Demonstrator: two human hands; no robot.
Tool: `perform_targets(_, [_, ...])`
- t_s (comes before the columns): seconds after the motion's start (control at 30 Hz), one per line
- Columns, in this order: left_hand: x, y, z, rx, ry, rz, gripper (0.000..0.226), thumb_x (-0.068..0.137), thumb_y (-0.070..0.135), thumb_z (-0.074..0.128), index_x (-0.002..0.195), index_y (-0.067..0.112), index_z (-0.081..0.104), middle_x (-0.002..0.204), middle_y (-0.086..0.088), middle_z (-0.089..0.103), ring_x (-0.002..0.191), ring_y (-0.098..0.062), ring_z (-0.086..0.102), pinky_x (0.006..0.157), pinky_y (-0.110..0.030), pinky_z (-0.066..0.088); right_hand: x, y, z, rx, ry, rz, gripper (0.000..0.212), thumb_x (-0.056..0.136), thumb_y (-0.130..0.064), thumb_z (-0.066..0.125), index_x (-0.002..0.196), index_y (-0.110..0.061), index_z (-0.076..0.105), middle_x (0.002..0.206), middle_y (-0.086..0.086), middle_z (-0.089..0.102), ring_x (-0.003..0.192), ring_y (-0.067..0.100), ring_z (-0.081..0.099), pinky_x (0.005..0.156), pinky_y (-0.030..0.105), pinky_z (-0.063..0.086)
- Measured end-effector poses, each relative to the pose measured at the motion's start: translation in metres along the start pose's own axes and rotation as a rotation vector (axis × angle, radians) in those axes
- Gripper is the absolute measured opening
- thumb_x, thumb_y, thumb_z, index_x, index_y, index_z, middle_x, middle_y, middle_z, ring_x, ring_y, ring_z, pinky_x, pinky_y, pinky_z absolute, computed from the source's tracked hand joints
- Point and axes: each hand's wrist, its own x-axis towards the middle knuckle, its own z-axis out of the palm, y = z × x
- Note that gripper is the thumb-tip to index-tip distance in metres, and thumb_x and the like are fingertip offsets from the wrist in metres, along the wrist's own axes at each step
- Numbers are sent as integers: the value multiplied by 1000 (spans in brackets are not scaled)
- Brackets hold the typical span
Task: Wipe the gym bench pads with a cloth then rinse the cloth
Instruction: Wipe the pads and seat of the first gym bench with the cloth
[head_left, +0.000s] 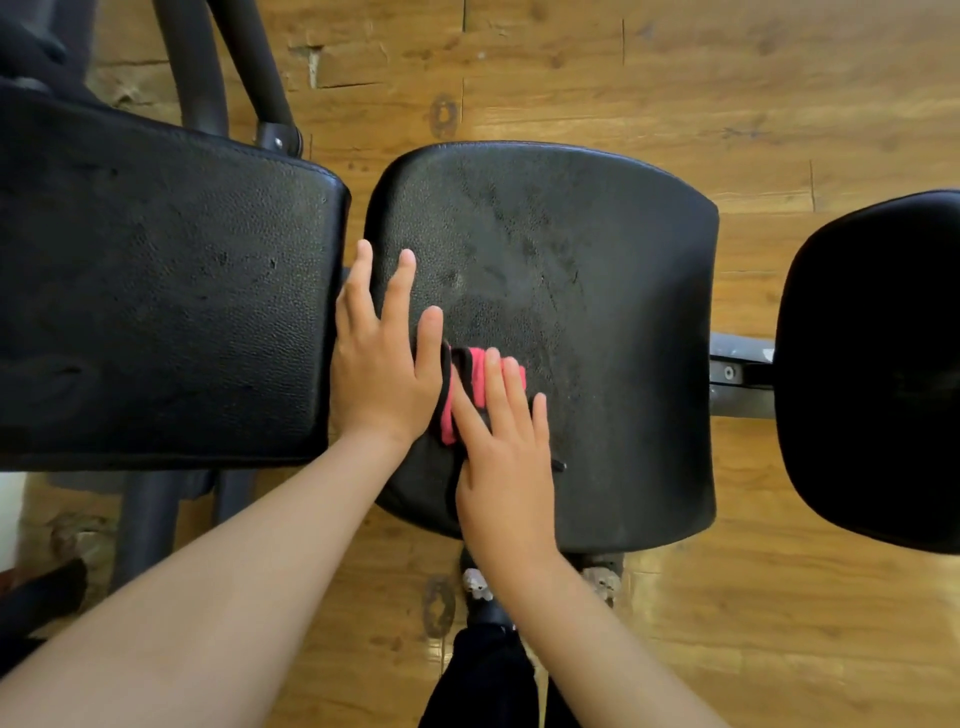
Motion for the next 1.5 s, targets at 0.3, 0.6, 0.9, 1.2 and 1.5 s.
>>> perform_targets(0.3, [0, -2, 2, -42, 21, -2, 60, 97, 44, 27, 144, 11, 43, 156, -19, 24, 141, -34, 29, 110, -44, 31, 82, -3, -5, 9, 3, -71, 54, 100, -13, 36, 150, -30, 27, 161, 6, 13, 149, 23, 3, 119, 45, 1])
perform_targets(0.6, [-2, -5, 1, -54, -18, 4, 62, 95, 52, 26, 147, 22, 41, 161, -14, 14, 146, -33, 19, 116, -40, 21, -30, 10, 3, -21, -52, -80, 67, 81, -15, 18, 144, -24, 41, 159, 4, 19, 147, 17, 1, 117, 44, 2])
perform_targets(0.9, [-38, -14, -4, 245, -140, 396, 54, 99, 35, 25, 144, 14, 46, 156, -14, 29, 147, -29, 20, 120, -45, 11, -81, 3, 1, 4, -29, 58, 92, 80, 13, 49, 148, -36, 12, 159, -6, 6, 148, 13, -8, 120, 47, 3])
perform_targets(1.2, [-48, -9, -4, 193, -96, 399, 47, 99, 30, 30, 132, 16, 59, 147, -8, 47, 141, -25, 35, 118, -42, 20, -98, -19, 17, 121, 68, 237, 85, 82, 14, 43, 148, -35, 23, 160, -6, 8, 148, 10, -9, 119, 42, -4])
perform_targets(1.5, [-50, -10, -5, 193, -61, 412, 47, 97, 32, 33, 131, 15, 60, 146, -9, 47, 141, -26, 36, 117, -45, 22, -121, 43, 6, -76, 148, 285, 86, 75, 10, 42, 150, -31, 28, 160, -4, 15, 149, 15, 6, 119, 49, -1])
